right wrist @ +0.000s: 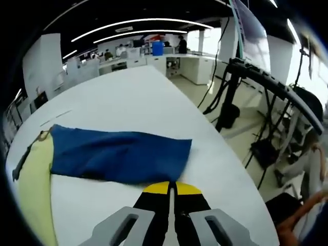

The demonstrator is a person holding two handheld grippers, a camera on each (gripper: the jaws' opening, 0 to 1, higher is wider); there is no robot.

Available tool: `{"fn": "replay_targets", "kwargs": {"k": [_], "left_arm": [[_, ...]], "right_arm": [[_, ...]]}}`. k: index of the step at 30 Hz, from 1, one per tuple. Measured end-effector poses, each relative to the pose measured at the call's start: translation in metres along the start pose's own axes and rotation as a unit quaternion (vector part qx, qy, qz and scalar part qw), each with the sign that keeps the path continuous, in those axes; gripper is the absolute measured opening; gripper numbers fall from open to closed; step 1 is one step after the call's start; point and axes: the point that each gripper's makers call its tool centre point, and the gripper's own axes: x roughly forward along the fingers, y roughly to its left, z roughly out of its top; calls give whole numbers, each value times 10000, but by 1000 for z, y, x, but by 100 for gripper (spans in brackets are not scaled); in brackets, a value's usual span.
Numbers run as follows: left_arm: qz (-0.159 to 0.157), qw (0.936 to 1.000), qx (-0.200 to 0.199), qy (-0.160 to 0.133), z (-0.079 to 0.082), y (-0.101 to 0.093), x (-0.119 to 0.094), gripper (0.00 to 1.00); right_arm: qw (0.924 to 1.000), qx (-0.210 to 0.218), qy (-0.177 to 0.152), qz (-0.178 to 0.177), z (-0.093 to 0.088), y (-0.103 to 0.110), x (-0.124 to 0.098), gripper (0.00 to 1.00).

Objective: Fold the garment on the visible template until the final outline fits inside the template.

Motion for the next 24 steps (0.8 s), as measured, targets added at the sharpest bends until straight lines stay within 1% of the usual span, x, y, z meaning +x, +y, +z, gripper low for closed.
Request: {"fn": "replay_targets", "kwargs": {"k": [5,6,13,19,21,24], "left_arm": [[-16,10000,-3,16,-1,-1,1,91],[-20,10000,-4,13,-1,-2,1,91],[-24,10000,-3,22,-1,-2,1,91],[-35,10000,-3,25,-1,-2,2,91],[-42,10000,-3,21,-1,-3,1,91],[-49,10000,4,5,-1,-3,1,92]], "right_arm": [[9999,41,95,-6,-6,-5,2,0],[9999,-31,133,-36,-8,-7,1,0],[9998,21,182,-30,-13,-9,1,0],[9999,-41,109,-18,-8,-7,-2,0],[9999,-112,70,-17,-4,-5,-5,0],[9999,-115,-81,69,7,1,-8,0]]}}
